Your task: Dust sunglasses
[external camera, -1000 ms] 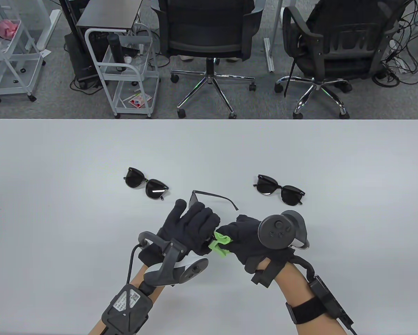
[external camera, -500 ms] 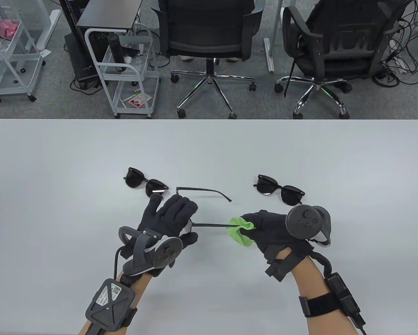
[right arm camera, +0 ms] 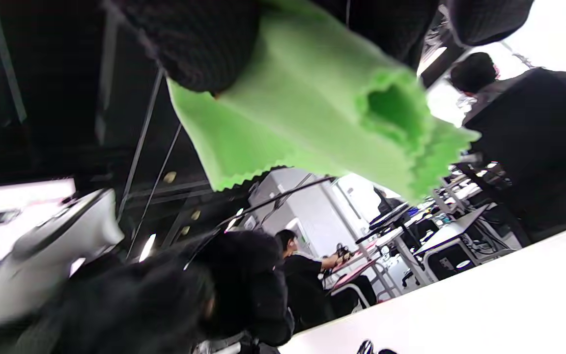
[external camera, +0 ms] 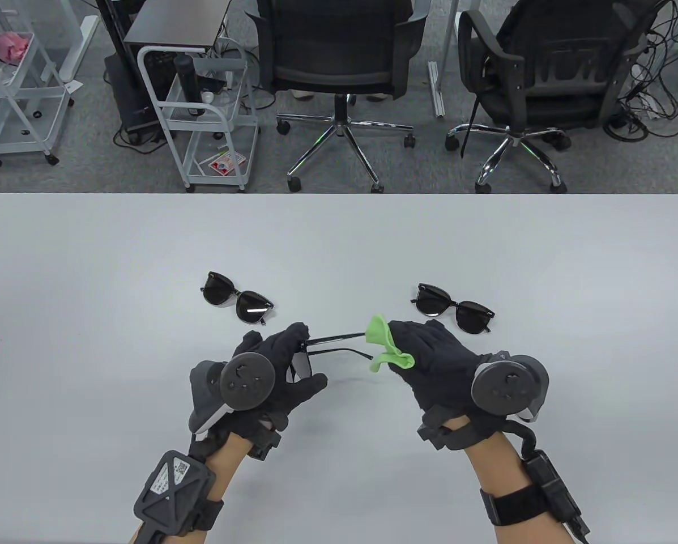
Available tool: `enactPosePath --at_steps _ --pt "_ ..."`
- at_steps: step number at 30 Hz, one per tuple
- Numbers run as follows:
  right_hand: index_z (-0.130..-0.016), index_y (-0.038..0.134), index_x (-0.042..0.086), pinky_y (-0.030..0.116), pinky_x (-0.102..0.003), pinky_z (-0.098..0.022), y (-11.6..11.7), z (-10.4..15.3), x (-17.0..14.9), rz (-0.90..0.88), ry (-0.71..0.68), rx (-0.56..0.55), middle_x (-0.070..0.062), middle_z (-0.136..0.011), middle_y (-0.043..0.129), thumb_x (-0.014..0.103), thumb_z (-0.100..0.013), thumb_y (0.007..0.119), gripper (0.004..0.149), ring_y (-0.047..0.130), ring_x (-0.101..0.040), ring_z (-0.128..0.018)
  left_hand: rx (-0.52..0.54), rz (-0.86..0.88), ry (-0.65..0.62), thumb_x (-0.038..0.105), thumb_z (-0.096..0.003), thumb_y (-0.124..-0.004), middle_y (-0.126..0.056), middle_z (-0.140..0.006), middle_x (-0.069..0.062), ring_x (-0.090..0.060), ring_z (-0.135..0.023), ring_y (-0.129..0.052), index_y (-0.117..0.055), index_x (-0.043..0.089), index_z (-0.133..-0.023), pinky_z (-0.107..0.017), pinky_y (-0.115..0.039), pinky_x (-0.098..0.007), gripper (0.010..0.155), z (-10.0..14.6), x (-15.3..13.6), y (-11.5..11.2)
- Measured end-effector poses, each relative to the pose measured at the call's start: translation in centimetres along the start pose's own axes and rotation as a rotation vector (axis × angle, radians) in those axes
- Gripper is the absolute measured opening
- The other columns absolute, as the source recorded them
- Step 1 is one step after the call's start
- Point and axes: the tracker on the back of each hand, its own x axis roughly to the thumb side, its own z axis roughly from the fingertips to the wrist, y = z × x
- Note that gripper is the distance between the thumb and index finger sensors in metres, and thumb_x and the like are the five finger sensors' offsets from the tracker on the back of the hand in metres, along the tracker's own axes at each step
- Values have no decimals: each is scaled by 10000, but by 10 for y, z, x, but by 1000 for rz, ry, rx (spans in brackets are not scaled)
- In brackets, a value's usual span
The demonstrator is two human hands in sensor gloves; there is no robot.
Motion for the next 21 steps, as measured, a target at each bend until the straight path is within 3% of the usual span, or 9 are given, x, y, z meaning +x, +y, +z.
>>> enactPosePath --at_steps 4,10,16,21 --pt "-885 837 118 670 -668 -604 19 -3 18 156 -77 88 -92 -885 952 355 -441 836 504 974 -376 -774 -102 184 136 828 -300 -706 -913 -879 73 -162 -669 -1115 -561 235 -1059 -674 -741 -475 975 -2 -17 -6" --pt "-833 898 110 723 -628 -579 58 -3 28 417 -130 193 -102 -800 1015 349 -419 870 479 1033 -369 -680 -216 314 196 832 -328 -672 -917 -863 65 -128 -569 -1154 -526 205 -1067 -638 -786 -446 980 -3 -25 -16" --pt "-829 899 117 730 -619 -577 71 -6 43 624 -230 197 -89 -793 1020 359 -419 871 476 1035 -365 -673 -237 374 200 829 -336 -658 -918 -859 64 -110 -520 -1170 -506 193 -1070 -625 -807 -430 983 -3 -24 -20" --pt "-839 890 132 713 -628 -595 88 0 50 638 -307 367 -76 -818 1007 364 -417 866 482 1023 -354 -708 -210 430 213 817 -343 -650 -897 -879 59 -108 -534 -1166 -465 189 -1074 -634 -804 -426 981 -3 -27 -18"
